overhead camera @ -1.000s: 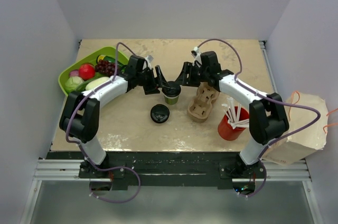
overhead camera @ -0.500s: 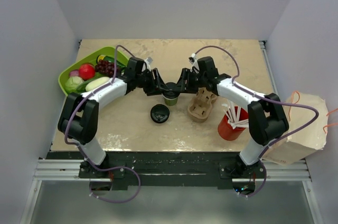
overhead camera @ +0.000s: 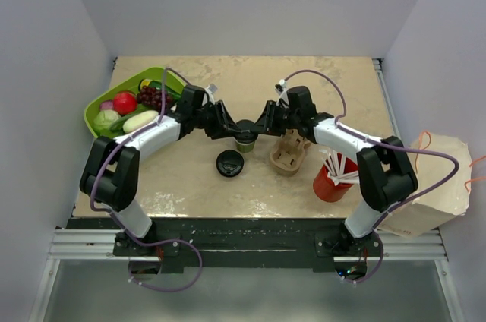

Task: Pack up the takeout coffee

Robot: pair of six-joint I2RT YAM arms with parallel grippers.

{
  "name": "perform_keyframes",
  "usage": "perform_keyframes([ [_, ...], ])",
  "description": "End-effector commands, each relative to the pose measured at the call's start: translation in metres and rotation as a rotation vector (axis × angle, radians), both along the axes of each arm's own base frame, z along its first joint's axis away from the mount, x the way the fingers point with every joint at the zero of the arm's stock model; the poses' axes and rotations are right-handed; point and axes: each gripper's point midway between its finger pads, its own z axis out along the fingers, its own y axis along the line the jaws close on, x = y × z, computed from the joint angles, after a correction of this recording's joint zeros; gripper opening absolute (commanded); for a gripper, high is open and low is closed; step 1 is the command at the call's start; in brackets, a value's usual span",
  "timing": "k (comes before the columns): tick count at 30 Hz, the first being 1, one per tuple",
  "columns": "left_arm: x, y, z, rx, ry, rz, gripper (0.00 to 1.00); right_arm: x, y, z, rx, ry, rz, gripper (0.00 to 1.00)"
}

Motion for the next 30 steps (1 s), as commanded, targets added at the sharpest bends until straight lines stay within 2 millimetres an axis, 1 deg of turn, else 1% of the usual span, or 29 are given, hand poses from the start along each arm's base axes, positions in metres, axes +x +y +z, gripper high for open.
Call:
perform_keyframes([
  [1,-0.016,0.001,-0.006,0.017,0.013,-0.034,0.55,-0.013,-0.002,-0.02,-0.069,-0.002,0.06,0.36],
  [2,-0.017,0.003,-0.005,0.024,0.011,-0.035,0.59,-0.012,-0.003,-0.024,-0.093,0.004,0.071,0.36],
  [3,-0.017,0.003,0.001,0.024,-0.01,-0.04,0.63,-0.005,-0.001,-0.016,-0.102,-0.016,0.083,0.35],
  [4,-0.017,0.003,0.004,0.022,-0.019,-0.046,0.71,-0.007,-0.004,-0.019,-0.133,-0.017,0.11,0.34],
  [5,-0.018,0.004,0.005,0.026,-0.023,-0.049,0.73,-0.007,-0.004,-0.024,-0.148,-0.005,0.124,0.32],
  [6,-0.016,0.004,0.012,0.024,-0.046,-0.057,0.76,-0.001,-0.001,-0.016,-0.148,-0.024,0.137,0.31],
  [7,-0.017,0.004,0.014,0.021,-0.051,-0.062,0.79,-0.004,-0.002,-0.019,-0.175,-0.017,0.166,0.29],
  [8,-0.017,0.005,0.016,0.019,-0.052,-0.064,0.79,-0.001,-0.003,-0.019,-0.183,-0.018,0.17,0.26],
  [9,-0.015,0.005,0.022,0.012,-0.068,-0.065,0.81,0.0,0.002,-0.016,-0.172,-0.026,0.192,0.24],
  [10,-0.015,0.006,0.023,0.007,-0.068,-0.068,0.83,0.0,0.003,-0.016,-0.168,-0.026,0.205,0.24],
  [11,-0.014,0.006,0.025,0.0,-0.071,-0.062,0.83,0.004,0.006,-0.01,-0.159,-0.041,0.211,0.25],
  [12,-0.011,0.009,0.027,-0.004,-0.077,-0.057,0.83,0.004,0.008,-0.01,-0.153,-0.037,0.222,0.27],
  [13,-0.009,0.011,0.028,-0.001,-0.081,-0.051,0.85,0.003,0.01,-0.006,-0.137,-0.039,0.236,0.29],
  [16,-0.002,0.019,0.029,0.008,-0.09,-0.03,0.87,0.007,0.011,0.0,-0.152,-0.074,0.26,0.33],
  [17,0.0,0.021,0.029,0.016,-0.094,-0.03,0.88,0.012,0.013,0.007,-0.156,-0.1,0.268,0.34],
  [19,0.003,0.027,0.026,0.031,-0.089,-0.015,0.89,0.014,0.01,0.002,-0.195,-0.096,0.289,0.36],
  [20,0.004,0.027,0.026,0.031,-0.097,-0.021,0.89,0.019,0.012,0.009,-0.197,-0.115,0.294,0.38],
  [22,0.006,0.03,0.028,0.017,-0.1,-0.02,0.92,0.021,0.011,0.007,-0.209,-0.11,0.303,0.44],
  [24,0.01,0.031,0.032,0.005,-0.116,-0.009,0.93,0.023,0.014,0.013,-0.202,-0.123,0.307,0.47],
  [29,0.02,0.03,0.037,-0.009,-0.134,-0.003,0.94,0.031,0.012,0.021,-0.208,-0.126,0.24,0.54],
  [30,0.022,0.03,0.036,-0.008,-0.132,0.002,0.94,0.036,0.012,0.024,-0.201,-0.142,0.216,0.55],
])
